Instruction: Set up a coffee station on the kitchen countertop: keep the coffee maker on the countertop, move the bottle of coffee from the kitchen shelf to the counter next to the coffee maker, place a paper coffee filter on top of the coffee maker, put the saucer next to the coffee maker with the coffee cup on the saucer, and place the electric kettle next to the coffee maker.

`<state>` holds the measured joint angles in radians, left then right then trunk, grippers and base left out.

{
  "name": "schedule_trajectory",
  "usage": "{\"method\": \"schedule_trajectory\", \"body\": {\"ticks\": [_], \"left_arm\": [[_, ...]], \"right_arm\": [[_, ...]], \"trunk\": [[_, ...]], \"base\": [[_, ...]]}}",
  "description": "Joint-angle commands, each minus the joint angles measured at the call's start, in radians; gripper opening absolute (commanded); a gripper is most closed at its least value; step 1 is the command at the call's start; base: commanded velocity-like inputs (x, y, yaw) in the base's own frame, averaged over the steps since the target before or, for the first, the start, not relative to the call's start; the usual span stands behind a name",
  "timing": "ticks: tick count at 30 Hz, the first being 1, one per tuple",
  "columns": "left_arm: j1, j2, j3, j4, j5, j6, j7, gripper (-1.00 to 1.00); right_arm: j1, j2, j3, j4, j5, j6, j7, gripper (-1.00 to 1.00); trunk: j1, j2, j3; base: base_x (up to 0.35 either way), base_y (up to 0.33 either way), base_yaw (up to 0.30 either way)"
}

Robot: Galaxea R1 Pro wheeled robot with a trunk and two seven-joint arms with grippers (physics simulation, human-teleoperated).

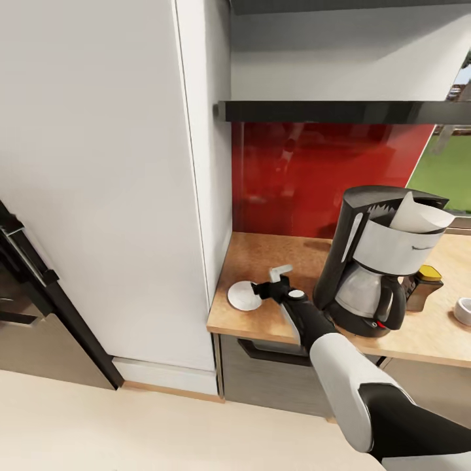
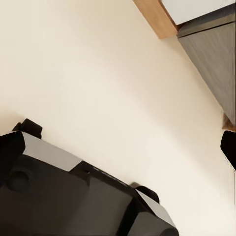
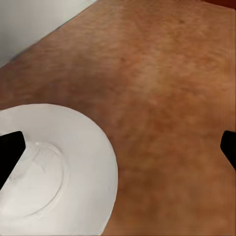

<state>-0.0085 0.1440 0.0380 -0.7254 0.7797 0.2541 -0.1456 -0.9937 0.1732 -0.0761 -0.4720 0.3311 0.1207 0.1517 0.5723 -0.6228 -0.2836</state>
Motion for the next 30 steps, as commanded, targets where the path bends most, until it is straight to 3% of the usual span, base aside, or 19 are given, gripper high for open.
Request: {"method": "schedule_trajectory", "body": {"ticks": [1,5,10,15,19,26,28,29,30], "left_arm": [[0.000,-0.001,0.003,-0.006,0.008,0.009,-0.003,1.00],[-0.001,-0.002,-0.007,-0.057,0.008,0.016,-0.003,1.00],[-0.001,-0.003,-0.046,-0.125,0.015,0.046,-0.005,1.00],[-0.001,-0.007,-0.058,-0.190,0.023,0.094,-0.032,1.00],[-0.001,-0.015,-0.059,-0.256,0.029,0.142,-0.083,1.00],[-0.001,-0.043,-0.061,-0.303,0.081,0.157,-0.112,1.00],[-0.001,-0.057,-0.061,-0.307,0.097,0.156,-0.117,1.00],[-0.002,-0.073,-0.062,-0.310,0.105,0.155,-0.124,1.00],[-0.002,-0.075,-0.062,-0.310,0.105,0.155,-0.124,1.00]], "right_arm": [[0.000,0.001,-0.006,-0.025,0.010,0.032,0.030,1.00],[-0.001,-0.004,-0.001,-0.170,0.011,0.182,0.165,1.00],[-0.002,-0.019,0.001,-0.267,0.012,0.288,0.267,1.00],[-0.006,-0.036,0.002,-0.298,0.012,0.377,0.375,1.00],[-0.022,-0.070,0.002,-0.305,0.012,0.418,0.469,1.00],[-0.052,-0.099,0.002,-0.305,0.022,0.473,0.507,1.00],[-0.055,-0.102,0.002,-0.304,0.044,0.483,0.525,1.00],[-0.056,-0.103,0.002,-0.305,0.086,0.488,0.537,1.00],[-0.056,-0.104,0.002,-0.305,0.095,0.488,0.538,1.00]], "trunk": [[0.000,-0.001,-0.002],[0.000,-0.001,-0.002],[0.000,-0.001,-0.002],[0.000,-0.001,-0.002],[0.000,-0.001,-0.002],[0.000,-0.001,-0.002],[0.000,-0.001,-0.002],[0.000,-0.001,-0.002],[0.000,-0.001,-0.002]], "base": [[0.000,0.000,0.000],[0.000,0.000,0.000],[0.000,0.000,0.000],[0.000,0.000,0.000],[0.000,0.000,0.000],[0.000,0.000,0.000],[0.000,0.000,0.000],[0.000,0.000,0.000],[0.000,0.000,0.000]]}}
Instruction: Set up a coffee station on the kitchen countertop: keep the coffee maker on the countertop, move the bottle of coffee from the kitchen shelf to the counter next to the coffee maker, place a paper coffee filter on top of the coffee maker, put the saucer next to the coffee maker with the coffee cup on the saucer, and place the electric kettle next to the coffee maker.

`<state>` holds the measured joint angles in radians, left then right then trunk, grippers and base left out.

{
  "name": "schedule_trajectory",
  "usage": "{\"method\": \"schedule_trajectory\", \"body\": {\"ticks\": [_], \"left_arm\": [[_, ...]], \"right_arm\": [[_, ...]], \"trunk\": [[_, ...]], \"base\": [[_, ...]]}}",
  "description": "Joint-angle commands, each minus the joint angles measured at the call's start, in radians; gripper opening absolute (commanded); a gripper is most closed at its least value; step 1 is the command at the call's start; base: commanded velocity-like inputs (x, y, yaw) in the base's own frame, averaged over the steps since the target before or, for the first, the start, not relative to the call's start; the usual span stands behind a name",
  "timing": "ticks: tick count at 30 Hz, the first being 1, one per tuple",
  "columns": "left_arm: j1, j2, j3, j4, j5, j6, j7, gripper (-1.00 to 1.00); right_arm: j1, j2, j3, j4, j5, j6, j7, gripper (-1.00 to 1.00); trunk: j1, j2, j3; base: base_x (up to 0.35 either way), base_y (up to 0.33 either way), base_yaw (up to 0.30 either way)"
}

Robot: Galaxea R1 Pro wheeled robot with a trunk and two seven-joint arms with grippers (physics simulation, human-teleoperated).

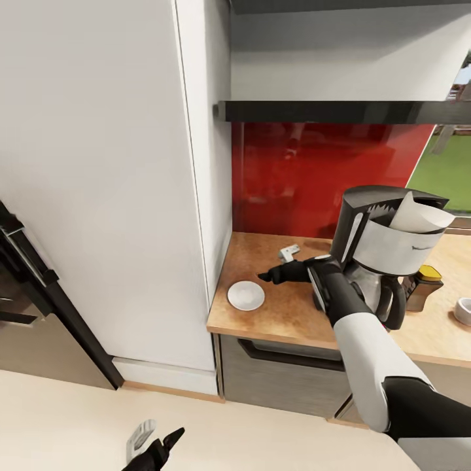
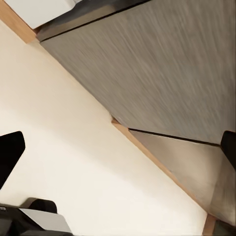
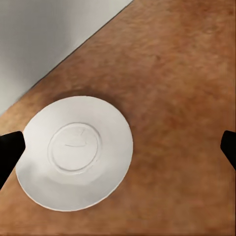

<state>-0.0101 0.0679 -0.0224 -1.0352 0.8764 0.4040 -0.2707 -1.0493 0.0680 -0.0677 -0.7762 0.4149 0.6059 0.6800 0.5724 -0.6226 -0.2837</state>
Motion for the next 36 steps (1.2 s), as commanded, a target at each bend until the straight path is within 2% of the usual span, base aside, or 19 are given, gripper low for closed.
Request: {"method": "schedule_trajectory", "body": {"ticks": [1,3,5,16,17,18,20,22,27,32,36], "left_arm": [[-0.001,-0.004,-0.001,-0.001,0.010,0.005,-0.001,1.00],[-0.001,-0.014,-0.001,-0.002,0.011,0.004,-0.003,1.00],[0.000,-0.018,0.000,-0.001,0.013,0.003,-0.005,1.00],[0.000,-0.021,0.004,0.000,0.018,0.002,-0.007,1.00],[0.001,-0.021,0.005,0.000,0.020,0.002,-0.008,1.00],[0.001,-0.023,0.004,0.000,0.028,0.001,-0.008,1.00],[0.001,-0.026,0.003,0.000,0.035,0.000,-0.008,1.00],[0.001,-0.028,0.002,0.000,0.039,0.000,-0.008,1.00],[0.000,-0.032,0.001,-0.001,0.046,-0.001,-0.009,1.00],[0.000,-0.038,0.001,-0.004,0.047,-0.001,-0.024,1.00],[0.000,-0.053,0.000,-0.009,0.047,-0.002,-0.066,1.00]], "right_arm": [[-0.001,0.002,-0.006,-0.001,0.027,0.003,0.012,1.00],[-0.001,0.003,-0.005,0.000,0.051,0.004,0.014,1.00],[-0.001,0.005,-0.005,0.001,0.059,0.004,0.014,1.00],[-0.001,0.012,0.003,0.002,0.062,0.005,0.015,1.00],[-0.001,0.012,0.013,0.002,0.062,0.005,0.015,1.00],[-0.001,0.013,0.082,0.003,0.062,0.005,0.046,1.00],[-0.001,0.013,0.143,0.003,0.063,0.005,0.106,1.00],[-0.001,0.012,0.176,0.003,0.063,0.005,0.153,1.00],[-0.001,0.009,0.206,0.001,0.066,0.006,0.208,1.00],[-0.001,0.007,0.212,0.001,0.068,0.006,0.217,1.00],[-0.001,0.006,0.215,0.002,0.068,0.006,0.219,1.00]], "trunk": [[0.000,-0.001,-0.002],[0.000,-0.001,-0.002],[0.000,-0.001,-0.002],[0.000,-0.001,-0.002],[0.000,-0.001,-0.002],[0.000,-0.001,-0.002],[0.000,-0.001,-0.002],[0.000,-0.001,-0.002],[0.000,-0.001,-0.002],[0.000,-0.001,-0.002],[0.000,-0.001,-0.002]], "base": [[0.012,0.000,0.000],[0.128,0.000,0.000],[0.248,0.000,0.000],[0.116,0.000,0.000],[0.009,0.000,0.000],[0.011,0.000,0.000],[0.101,0.000,0.000],[0.208,0.000,0.000],[0.266,0.000,0.000],[0.088,0.000,0.000],[0.016,0.000,0.000]]}}
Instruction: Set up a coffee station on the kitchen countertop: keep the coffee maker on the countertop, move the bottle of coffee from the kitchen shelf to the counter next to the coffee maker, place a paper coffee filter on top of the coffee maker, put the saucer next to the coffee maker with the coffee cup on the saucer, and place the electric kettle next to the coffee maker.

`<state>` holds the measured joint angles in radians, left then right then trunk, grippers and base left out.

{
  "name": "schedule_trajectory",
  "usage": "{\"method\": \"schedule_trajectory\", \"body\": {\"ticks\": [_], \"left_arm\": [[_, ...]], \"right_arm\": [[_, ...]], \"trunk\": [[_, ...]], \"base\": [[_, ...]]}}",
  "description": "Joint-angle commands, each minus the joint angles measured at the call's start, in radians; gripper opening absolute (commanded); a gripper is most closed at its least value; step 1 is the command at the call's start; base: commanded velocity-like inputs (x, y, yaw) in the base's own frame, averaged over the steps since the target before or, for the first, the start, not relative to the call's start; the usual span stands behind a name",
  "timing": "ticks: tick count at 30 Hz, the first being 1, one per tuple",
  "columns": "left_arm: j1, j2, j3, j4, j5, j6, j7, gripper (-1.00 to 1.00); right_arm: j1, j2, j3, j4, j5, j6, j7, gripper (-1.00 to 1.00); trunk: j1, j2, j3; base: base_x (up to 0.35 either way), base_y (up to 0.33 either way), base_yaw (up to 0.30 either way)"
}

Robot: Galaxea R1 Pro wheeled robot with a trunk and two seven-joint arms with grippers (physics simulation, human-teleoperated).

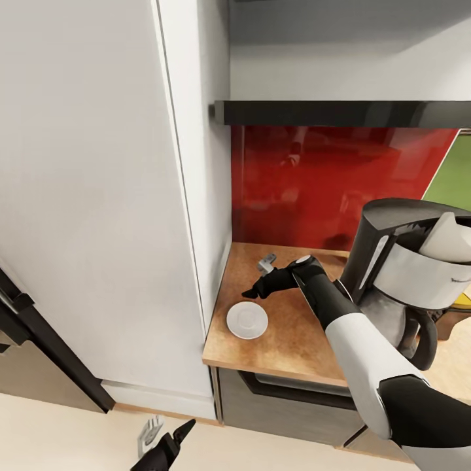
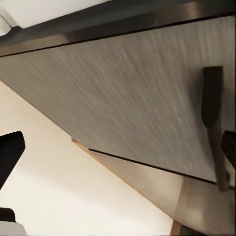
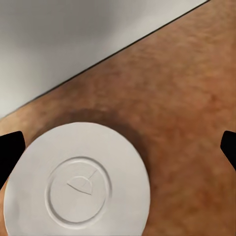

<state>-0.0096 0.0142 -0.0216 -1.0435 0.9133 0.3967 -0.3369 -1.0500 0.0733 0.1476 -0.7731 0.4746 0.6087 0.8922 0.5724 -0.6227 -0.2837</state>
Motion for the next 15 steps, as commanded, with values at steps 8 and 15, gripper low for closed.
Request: {"method": "schedule_trajectory", "body": {"ticks": [8,15], "left_arm": [[-0.001,-0.012,-0.001,-0.002,0.010,0.007,-0.007,1.00],[-0.001,-0.015,-0.004,-0.002,0.010,0.007,-0.023,1.00]], "right_arm": [[-0.001,0.000,0.002,0.006,0.007,0.005,0.008,1.00],[0.000,-0.001,0.001,0.025,0.007,0.006,0.013,1.00]], "trunk": [[0.000,-0.001,-0.002],[0.000,-0.001,-0.002]], "base": [[0.000,0.000,0.000],[0.000,0.000,0.000]]}}
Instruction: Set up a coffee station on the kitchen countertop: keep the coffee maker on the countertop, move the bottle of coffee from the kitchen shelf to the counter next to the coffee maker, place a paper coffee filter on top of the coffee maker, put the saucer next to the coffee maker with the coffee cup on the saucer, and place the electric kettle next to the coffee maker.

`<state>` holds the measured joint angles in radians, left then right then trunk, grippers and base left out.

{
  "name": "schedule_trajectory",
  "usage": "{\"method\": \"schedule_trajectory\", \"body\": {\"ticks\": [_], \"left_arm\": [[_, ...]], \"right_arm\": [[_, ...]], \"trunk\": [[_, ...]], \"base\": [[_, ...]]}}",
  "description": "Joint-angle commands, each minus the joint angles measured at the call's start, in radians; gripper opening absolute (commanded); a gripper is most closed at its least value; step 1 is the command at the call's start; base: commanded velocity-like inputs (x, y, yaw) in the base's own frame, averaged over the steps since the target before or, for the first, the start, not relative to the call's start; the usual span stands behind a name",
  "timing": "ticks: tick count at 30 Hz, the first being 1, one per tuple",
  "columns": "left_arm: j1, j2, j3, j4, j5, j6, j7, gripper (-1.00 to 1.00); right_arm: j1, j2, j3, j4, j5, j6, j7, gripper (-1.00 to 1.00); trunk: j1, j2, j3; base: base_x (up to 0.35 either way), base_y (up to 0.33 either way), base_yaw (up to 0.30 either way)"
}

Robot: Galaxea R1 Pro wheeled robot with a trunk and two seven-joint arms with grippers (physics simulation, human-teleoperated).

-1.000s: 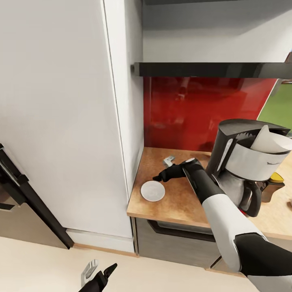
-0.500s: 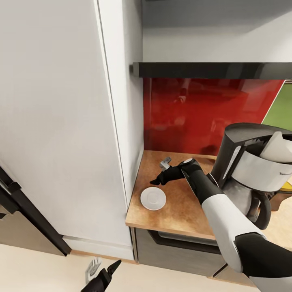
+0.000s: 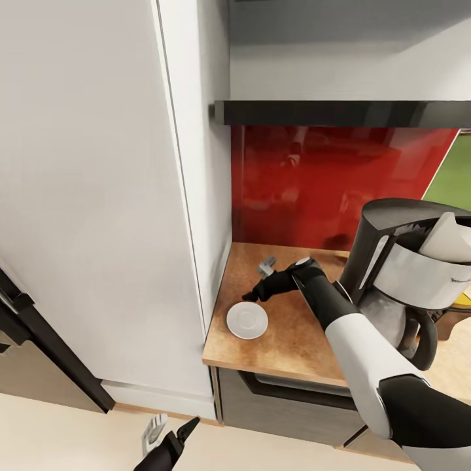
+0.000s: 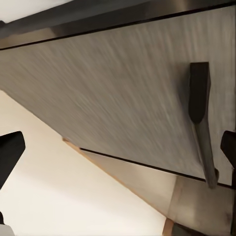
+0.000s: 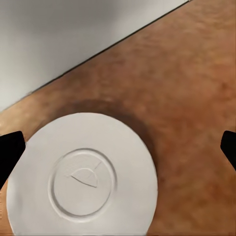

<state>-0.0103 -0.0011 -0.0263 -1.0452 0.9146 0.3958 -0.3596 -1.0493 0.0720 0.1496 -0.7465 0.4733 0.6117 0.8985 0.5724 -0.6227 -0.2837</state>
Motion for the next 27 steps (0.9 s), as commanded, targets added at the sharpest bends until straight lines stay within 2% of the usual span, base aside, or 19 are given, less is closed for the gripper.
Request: {"method": "schedule_trajectory", "body": {"ticks": [1,8,15,27], "left_arm": [[0.000,0.000,0.001,-0.001,0.009,0.008,-0.005,1.00],[0.000,0.001,0.002,0.000,0.008,0.009,-0.041,1.00],[-0.002,0.000,0.003,0.000,0.009,0.009,-0.045,1.00],[-0.002,-0.001,0.003,-0.001,0.010,0.010,-0.046,1.00]], "right_arm": [[-0.001,0.000,-0.001,0.005,0.008,0.003,0.007,1.00],[-0.001,0.000,-0.006,0.043,0.004,0.003,0.008,1.00],[-0.002,0.000,-0.004,0.047,0.004,0.034,0.009,1.00],[-0.001,-0.004,-0.004,0.049,0.004,0.042,0.011,1.00]], "trunk": [[0.000,-0.001,-0.002],[0.000,-0.001,-0.002],[0.000,-0.001,-0.002],[0.000,-0.001,-0.002]], "base": [[0.000,0.000,0.000],[0.000,0.000,0.000],[0.000,0.000,0.000],[0.001,0.000,0.000]]}}
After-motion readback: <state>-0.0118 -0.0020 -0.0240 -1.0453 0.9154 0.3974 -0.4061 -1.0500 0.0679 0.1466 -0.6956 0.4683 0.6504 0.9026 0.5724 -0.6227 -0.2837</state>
